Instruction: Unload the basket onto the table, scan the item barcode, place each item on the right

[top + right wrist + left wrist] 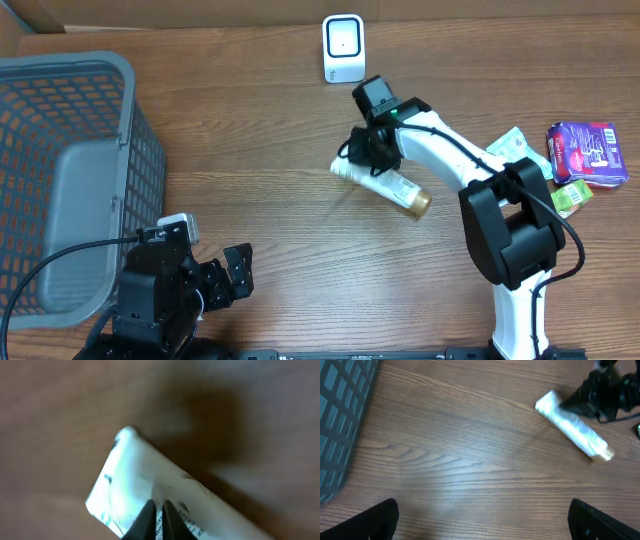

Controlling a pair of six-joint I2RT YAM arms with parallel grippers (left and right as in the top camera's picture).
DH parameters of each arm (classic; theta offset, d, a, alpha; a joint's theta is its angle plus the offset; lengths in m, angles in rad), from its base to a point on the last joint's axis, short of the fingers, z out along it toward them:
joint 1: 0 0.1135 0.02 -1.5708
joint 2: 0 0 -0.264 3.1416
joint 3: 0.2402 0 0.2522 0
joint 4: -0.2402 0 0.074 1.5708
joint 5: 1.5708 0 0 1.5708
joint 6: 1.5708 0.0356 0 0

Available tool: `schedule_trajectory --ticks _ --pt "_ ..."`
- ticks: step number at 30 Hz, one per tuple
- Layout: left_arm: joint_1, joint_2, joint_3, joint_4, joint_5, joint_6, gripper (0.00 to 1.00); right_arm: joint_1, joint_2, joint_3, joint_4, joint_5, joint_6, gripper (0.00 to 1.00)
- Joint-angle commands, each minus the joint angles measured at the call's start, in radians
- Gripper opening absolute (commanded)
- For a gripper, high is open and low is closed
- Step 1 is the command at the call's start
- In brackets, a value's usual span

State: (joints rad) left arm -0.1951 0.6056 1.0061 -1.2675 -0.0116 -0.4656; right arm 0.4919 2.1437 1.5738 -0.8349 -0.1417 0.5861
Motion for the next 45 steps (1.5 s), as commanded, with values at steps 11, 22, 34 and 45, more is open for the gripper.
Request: schedule_trajectory --ticks 11,22,34,45 --pt "-0.005 -0.011 -0.001 0.0 0.002 -0.006 1.0 0.021 -0.028 0.059 -0.415 -0.073 -0.24 0.04" --pt "-0.005 -0.011 -0.001 0.0 0.002 -0.006 0.99 -0.052 -0.373 0.053 -0.522 0.232 0.121 0.13" --pt "-0.005 -0.011 -0.001 -0.013 0.002 -0.006 1.0 -0.101 -0.428 -0.278 -0.274 0.257 0.148 0.04" --pt "-0.005 -0.011 -0.001 -0.014 0.002 -0.006 1.0 -0.159 -0.419 -0.486 0.031 0.153 0.203 0.04"
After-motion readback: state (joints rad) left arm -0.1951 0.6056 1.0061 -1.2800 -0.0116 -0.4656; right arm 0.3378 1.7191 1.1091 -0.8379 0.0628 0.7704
